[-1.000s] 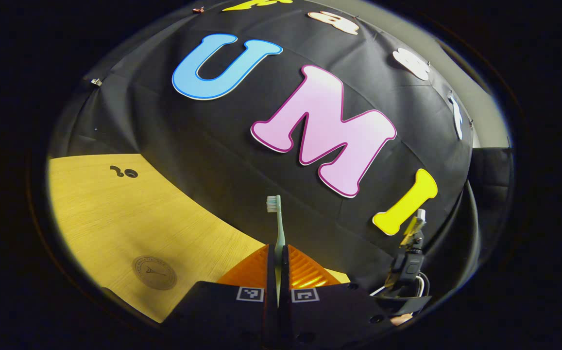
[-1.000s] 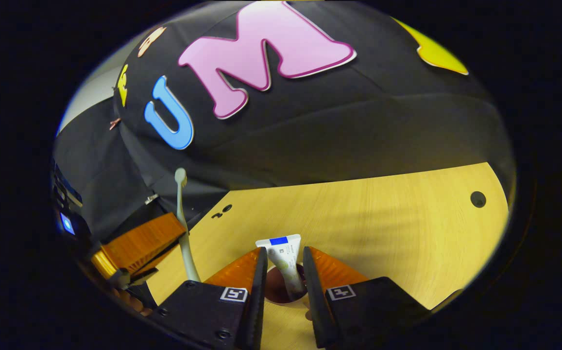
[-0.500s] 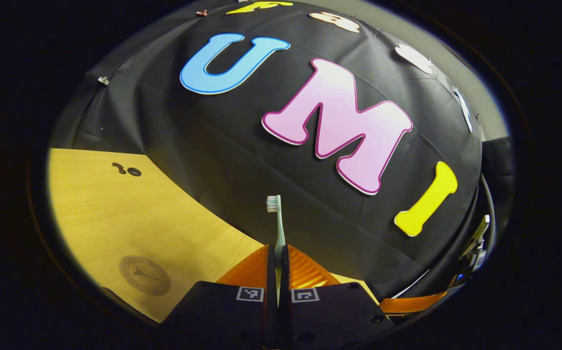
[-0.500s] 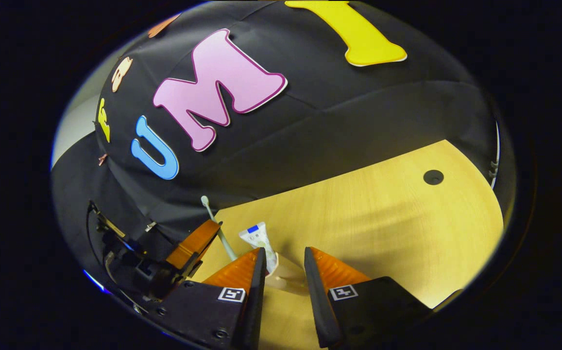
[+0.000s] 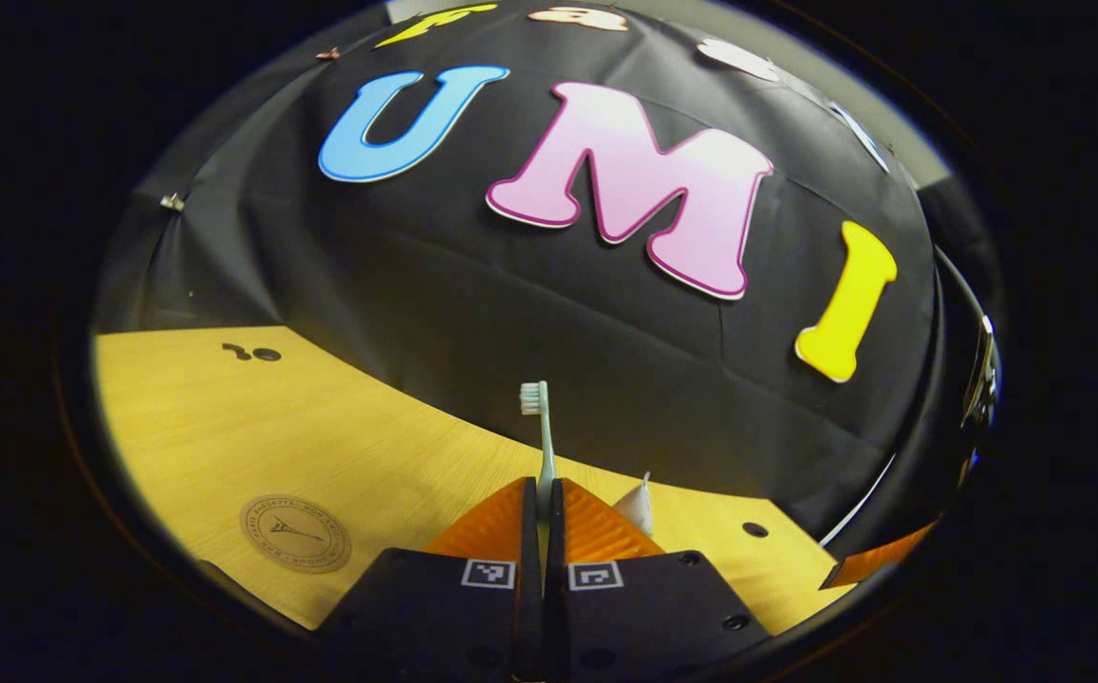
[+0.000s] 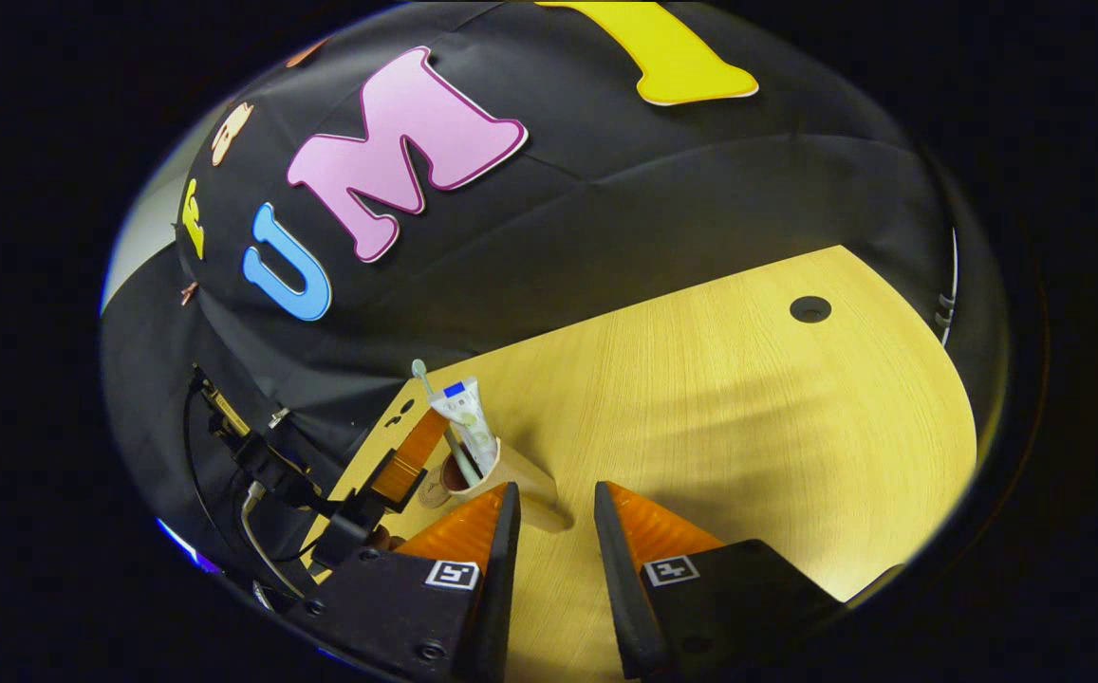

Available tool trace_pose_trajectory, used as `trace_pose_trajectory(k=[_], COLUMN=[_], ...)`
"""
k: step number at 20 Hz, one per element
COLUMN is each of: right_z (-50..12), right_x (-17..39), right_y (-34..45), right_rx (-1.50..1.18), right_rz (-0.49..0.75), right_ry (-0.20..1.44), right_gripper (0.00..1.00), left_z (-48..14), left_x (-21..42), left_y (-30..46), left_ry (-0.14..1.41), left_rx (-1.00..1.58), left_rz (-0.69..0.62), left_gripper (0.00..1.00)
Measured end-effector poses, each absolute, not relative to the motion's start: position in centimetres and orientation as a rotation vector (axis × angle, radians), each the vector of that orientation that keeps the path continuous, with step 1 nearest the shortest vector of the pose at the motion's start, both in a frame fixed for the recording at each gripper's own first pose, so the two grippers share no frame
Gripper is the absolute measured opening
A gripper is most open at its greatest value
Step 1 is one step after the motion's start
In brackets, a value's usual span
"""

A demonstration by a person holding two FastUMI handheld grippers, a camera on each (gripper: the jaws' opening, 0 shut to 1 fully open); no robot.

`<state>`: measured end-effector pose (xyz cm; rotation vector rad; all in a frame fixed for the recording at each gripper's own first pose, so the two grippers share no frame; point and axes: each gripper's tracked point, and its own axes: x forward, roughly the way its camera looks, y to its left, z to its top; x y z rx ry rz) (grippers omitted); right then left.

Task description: Put the toothbrush and toothpaste on the desktop into the cup, then pick up the cup and place it on the coaster on the desktop.

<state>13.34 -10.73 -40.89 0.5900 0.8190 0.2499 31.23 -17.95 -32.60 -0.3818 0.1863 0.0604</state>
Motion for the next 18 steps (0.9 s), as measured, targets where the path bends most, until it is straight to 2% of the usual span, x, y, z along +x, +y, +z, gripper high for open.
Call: trace_pose_trajectory(k=[4, 7, 10, 13, 14, 15, 16, 18], right_z=[-41.2, -41.4, -41.7, -42.1, -42.2, -42.3, -42.5, -42.9], right_x=[13.1, 13.1, 12.9, 12.5, 12.6, 12.7, 12.8, 13.1], right_y=[-10.2, -9.5, -8.6, -7.8, -7.5, -7.2, -6.8, -6.0], right_rx=[0.573, 0.571, 0.572, 0.515, 0.491, 0.462, 0.435, 0.371], right_rz=[0.266, 0.278, 0.307, 0.348, 0.365, 0.381, 0.404, 0.443], right_ry=[0.828, 0.842, 0.869, 0.913, 0.927, 0.947, 0.968, 1.01], right_gripper=[0.48, 0.48, 0.48, 0.48, 0.48, 0.48, 0.48, 0.48], left_z=[-33.3, -33.4, -33.4, -32.2, -31.8, -31.4, -31.2, -30.6], left_x=[30.5, 29.9, 29.4, 27.9, 27.1, 26.0, 24.8, 21.9], left_y=[-18.8, -19.0, -18.8, -17.9, -17.3, -16.6, -15.5, -14.1], left_ry=[0.171, 0.181, 0.203, 0.212, 0.222, 0.236, 0.25, 0.28], left_rx=[-0.264, -0.275, -0.304, -0.31, -0.303, -0.287, -0.263, -0.221], left_rz=[0.064, 0.046, 0.022, 0.01, 0.013, 0.025, 0.044, 0.048], left_gripper=[0.07, 0.12, 0.27, 0.45, 0.65, 0.51, 0.67, 0.71])
